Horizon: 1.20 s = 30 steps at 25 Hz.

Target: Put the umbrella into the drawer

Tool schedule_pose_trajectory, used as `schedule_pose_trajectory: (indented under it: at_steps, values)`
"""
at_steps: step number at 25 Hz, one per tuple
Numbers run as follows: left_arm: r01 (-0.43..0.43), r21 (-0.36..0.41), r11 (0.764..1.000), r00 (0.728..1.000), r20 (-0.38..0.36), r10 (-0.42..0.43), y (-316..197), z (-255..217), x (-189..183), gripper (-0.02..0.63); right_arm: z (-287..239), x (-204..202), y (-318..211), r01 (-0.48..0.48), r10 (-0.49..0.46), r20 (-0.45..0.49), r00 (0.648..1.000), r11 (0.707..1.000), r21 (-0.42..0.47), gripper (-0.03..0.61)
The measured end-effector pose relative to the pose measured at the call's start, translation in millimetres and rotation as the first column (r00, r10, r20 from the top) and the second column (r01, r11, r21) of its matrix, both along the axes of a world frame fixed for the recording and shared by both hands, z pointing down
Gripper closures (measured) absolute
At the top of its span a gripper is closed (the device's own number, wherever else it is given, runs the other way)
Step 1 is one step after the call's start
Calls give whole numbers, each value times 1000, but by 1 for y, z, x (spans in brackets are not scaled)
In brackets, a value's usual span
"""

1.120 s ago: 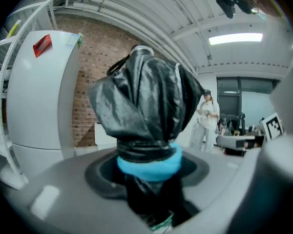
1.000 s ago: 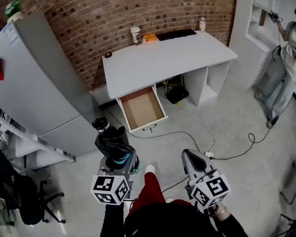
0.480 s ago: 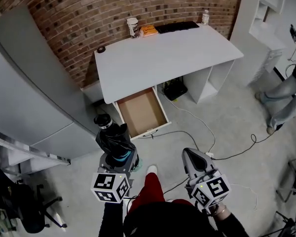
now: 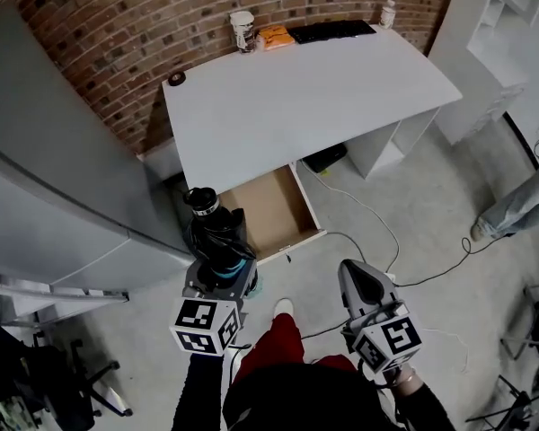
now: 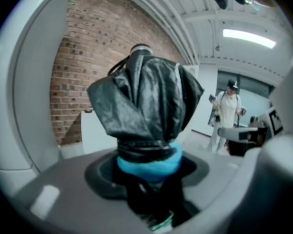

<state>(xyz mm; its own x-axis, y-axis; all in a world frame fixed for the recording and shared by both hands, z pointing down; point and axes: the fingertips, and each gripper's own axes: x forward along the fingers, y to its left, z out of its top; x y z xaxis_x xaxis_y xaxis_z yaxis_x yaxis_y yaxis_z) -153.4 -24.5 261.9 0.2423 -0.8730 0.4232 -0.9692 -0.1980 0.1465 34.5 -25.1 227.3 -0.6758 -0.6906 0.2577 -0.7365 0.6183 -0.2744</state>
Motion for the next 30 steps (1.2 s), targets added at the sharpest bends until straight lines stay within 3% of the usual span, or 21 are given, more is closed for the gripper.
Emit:
schedule_pose_trajectory:
  at_steps: [5,17,21,30]
  values:
    - [-42,-45,998,999,-1,42,-36,24,-8,359,22,-19,-28,-20,19,-5,1000,999,-45,577]
    - [-152,-159,975,987,28,159,-88,105,1,359,98,-47,-68,-17,1,-112,994,989,-146,577]
    - [-177,-193,965,982,22,185,-95,133,3,359,120,-53,-84,-26,11,-127,992,992,-120,577]
    - [-268,-265,926,956,42,289,-110,185,10,359,171,-63,-103,-48,25,-133,991,983,-176,577]
